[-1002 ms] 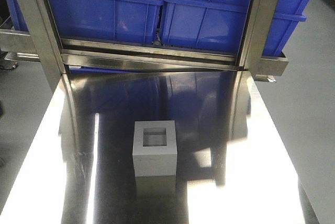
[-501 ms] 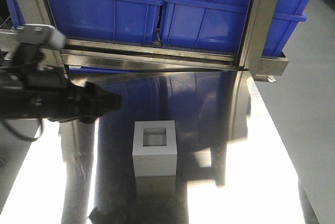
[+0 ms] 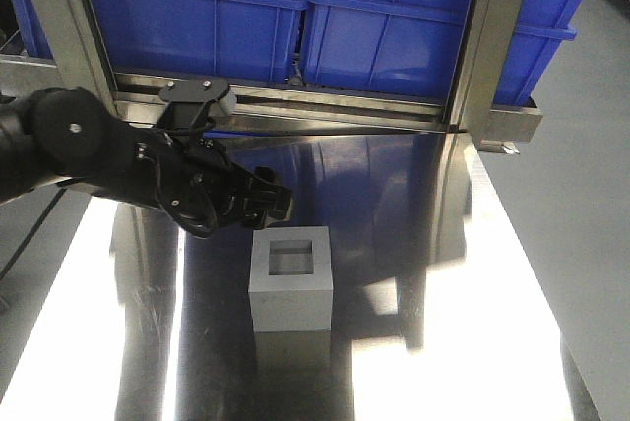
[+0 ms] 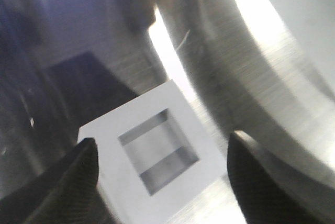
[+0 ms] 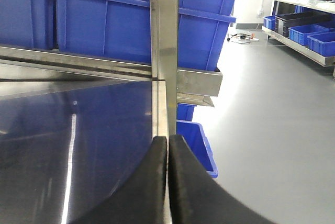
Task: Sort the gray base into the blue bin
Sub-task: 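Reach the left gripper down over the gray square block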
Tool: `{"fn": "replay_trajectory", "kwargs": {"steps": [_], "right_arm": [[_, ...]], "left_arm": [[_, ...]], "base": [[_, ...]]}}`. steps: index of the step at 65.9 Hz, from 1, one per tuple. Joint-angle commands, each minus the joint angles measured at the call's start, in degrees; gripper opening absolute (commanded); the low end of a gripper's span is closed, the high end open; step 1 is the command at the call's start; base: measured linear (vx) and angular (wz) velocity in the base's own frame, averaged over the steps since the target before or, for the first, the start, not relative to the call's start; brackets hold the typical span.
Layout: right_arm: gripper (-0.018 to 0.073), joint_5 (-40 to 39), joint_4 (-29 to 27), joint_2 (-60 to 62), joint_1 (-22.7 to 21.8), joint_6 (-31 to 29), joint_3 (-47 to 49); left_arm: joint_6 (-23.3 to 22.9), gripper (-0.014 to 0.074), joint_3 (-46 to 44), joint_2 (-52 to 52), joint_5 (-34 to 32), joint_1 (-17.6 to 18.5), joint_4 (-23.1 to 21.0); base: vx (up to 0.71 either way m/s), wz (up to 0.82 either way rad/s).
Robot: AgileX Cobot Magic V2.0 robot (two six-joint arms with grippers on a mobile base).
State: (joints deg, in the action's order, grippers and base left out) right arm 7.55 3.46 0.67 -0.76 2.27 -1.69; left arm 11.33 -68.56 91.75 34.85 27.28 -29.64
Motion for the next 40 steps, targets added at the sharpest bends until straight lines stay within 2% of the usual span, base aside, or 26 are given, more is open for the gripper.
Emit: {"fn": "replay_trajectory", "kwargs": {"steps": [1,6,14,26,40], "right_arm": [[-0.0009,-4.27,0.32,0.67,-0.23,-0.37,-0.88],[-0.0009,-4.27,0.32,0.67,-0.23,-0.37,-0.88],[-0.0009,-4.27,0.32,0.67,-0.23,-0.37,-0.88],[-0.0009,-4.27,0.32,0.67,-0.23,-0.37,-0.88],[-0.0009,-4.27,0.32,0.67,-0.23,-0.37,-0.88]], "left_arm": [[-8.31,0.0503,-3.73,-0.38,-0.23,0.68,6.24],[-13.54,0.0503,-4.22,0.32,0.19,0.87,11.25],[-18.84,0.0503,-4.22,1.26,0.46,0.87,14.56],[-19.39,0.0503,-4.22,2.50,0.53,0.94,12.43],[-19.31,0.0503,-4.22,4.23,2.71,1.47,11.95]], "base": [[0.00,0.00],[0.00,0.00],[0.00,0.00],[0.00,0.00],[0.00,0.00]]}}
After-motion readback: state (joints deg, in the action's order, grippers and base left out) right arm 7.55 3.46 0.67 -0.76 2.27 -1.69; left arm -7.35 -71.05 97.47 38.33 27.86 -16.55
